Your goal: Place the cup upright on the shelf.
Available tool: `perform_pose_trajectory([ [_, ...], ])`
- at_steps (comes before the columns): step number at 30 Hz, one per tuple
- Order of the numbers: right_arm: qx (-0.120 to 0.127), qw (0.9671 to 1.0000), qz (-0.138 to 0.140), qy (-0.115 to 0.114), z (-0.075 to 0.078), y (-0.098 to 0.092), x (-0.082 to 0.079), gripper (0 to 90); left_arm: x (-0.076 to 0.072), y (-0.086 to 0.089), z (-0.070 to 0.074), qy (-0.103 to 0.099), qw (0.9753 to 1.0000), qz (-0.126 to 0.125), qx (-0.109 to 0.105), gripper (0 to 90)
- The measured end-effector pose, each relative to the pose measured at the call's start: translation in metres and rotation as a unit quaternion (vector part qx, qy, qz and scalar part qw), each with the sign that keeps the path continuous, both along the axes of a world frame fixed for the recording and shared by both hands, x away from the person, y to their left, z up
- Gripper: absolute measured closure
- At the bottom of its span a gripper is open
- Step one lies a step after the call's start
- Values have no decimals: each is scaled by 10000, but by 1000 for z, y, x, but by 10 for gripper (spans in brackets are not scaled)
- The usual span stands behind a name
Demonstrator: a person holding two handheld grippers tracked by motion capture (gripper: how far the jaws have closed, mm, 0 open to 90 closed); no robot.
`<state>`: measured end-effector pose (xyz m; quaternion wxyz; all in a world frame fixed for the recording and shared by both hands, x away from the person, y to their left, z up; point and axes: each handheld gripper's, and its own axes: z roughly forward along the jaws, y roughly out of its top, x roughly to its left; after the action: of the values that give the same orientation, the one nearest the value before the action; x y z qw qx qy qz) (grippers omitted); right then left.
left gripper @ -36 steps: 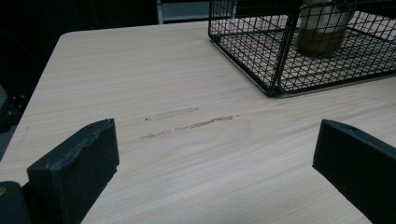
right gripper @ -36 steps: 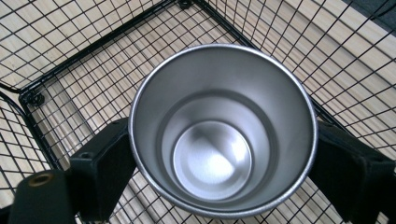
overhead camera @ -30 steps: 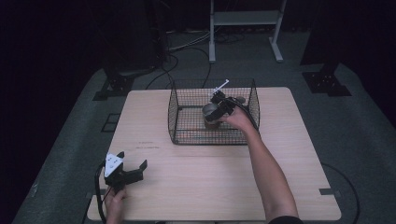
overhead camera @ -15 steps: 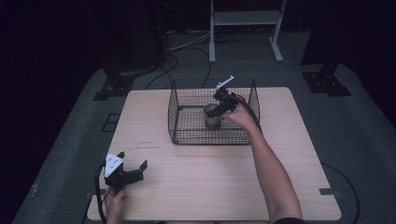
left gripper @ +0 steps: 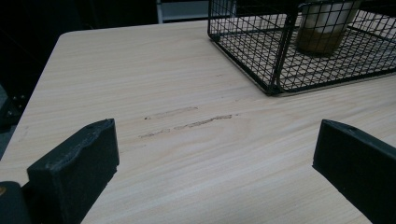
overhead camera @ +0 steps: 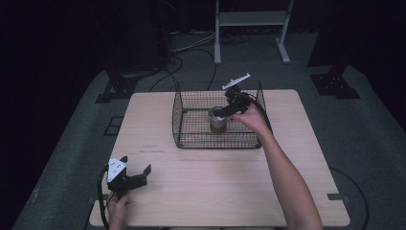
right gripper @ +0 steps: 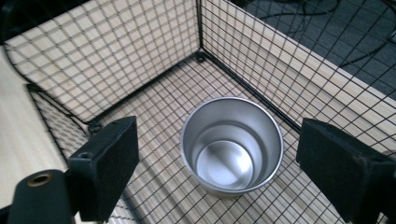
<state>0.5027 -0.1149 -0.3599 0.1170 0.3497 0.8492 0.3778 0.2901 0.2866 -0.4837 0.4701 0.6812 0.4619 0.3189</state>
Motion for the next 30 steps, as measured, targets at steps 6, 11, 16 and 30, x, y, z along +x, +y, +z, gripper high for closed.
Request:
perform_pose_trajectory([
  [6,92,9999,89,13,9,-5,-13,128,0,0,0,11,10000,0,30,0],
  [11,208,9996,179,-28,13,-10,-24,128,0,0,0,-9,10000,-4,24,0],
  [16,280,9993,256,-43,14,-20,-36,128,0,0,0,1,10000,0,28,0],
  [30,428,9983,380,-119,12,-39,-63,129,1,-1,0,27,10000,0,88,0],
])
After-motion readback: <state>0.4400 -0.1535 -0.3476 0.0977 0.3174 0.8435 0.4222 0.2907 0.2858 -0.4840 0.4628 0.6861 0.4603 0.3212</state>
